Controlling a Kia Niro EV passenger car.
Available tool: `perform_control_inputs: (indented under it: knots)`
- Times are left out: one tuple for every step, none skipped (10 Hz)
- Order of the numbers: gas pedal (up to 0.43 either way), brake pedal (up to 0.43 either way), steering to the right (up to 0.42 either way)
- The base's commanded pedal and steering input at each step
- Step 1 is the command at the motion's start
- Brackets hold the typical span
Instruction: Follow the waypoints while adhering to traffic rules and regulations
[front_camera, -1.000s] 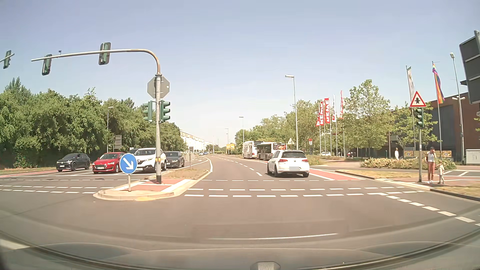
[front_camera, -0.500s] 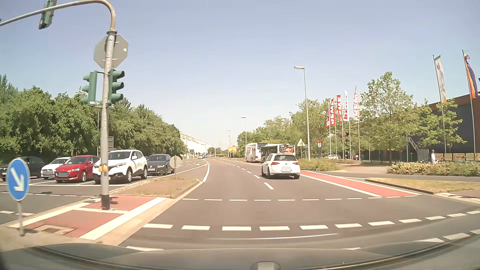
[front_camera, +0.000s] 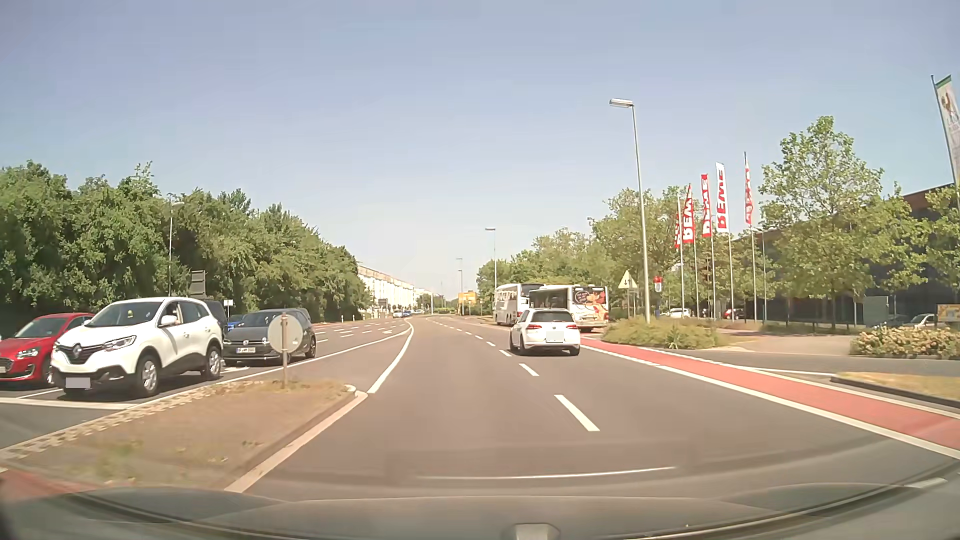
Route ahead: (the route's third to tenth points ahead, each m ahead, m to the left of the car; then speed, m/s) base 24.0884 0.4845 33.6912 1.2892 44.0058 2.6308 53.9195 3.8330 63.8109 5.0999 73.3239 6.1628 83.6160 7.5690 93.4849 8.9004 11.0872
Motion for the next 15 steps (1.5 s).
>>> perform_control_inputs:
  knots:
    - [0.287,0.0,-0.008]
    - [0.287,0.0,-0.011]
    - [0.287,0.0,-0.018]
    - [0.287,0.0,-0.024]
    - [0.287,0.0,-0.03]
    - [0.287,0.0,-0.035]
    - [0.287,0.0,-0.038]
    - [0.28,0.0,-0.039]
    - [0.28,0.0,-0.039]
    - [0.248,0.0,-0.038]
    - [0.22,0.0,-0.035]
    - [0.189,0.0,-0.031]
    - [0.15,0.0,-0.025]
    - [0.118,0.0,-0.021]
    - [0.087,0.0,-0.014]
